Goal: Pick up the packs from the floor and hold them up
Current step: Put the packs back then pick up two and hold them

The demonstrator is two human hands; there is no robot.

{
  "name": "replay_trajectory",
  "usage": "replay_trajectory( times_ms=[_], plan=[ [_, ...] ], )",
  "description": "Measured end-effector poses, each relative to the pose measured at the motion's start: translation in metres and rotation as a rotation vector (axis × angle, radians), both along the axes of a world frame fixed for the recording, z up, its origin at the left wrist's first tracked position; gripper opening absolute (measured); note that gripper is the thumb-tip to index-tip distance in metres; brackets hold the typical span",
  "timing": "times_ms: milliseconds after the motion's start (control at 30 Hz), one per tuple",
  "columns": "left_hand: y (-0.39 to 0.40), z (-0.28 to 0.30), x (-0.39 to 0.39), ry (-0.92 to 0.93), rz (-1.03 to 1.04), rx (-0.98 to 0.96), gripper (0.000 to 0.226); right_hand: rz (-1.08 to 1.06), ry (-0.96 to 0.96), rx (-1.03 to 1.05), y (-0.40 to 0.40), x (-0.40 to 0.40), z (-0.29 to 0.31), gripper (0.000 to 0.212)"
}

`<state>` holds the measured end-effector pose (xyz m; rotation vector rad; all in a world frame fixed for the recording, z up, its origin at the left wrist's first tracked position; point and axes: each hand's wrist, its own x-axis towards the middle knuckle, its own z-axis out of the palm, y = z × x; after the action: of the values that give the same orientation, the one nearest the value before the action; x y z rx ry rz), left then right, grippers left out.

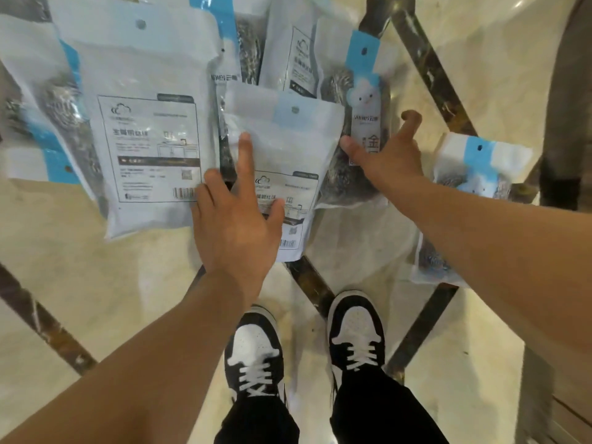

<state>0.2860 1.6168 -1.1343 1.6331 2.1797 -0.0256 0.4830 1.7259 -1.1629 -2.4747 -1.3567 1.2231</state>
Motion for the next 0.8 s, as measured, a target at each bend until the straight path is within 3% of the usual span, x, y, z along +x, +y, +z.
replay_trajectory(
  times_ms=[167, 300, 500, 633, 800],
  plan=[
    [0.005, 0.002, 0.015, -0.194, 0.166, 0.048, 0.097, -0.111, 0.07, -0.084, 0.006, 0.013, 0.003, 0.104],
    [0.007, 0.005, 0.01, -0.504, 0.351, 0.06, 0.104, -0.164, 0.041, -0.081, 0.002, 0.027, 0.006, 0.11],
    [0.009, 0.013, 0.015, -0.532, 0.426, -0.014, 0.05, -0.205, 0.169, 0.039, -0.013, 0.035, 0.009, 0.056],
    [0.009, 0.035, 0.012, -0.595, 0.41, 0.065, 0.042, -0.265, 0.107, 0.063, -0.016, 0.029, 0.021, 0.054],
    [0.027, 0.086, -0.01, -0.617, 0.501, 0.195, 0.042, -0.259, 0.1, 0.109, -0.002, 0.031, 0.084, 0.061]
  ],
)
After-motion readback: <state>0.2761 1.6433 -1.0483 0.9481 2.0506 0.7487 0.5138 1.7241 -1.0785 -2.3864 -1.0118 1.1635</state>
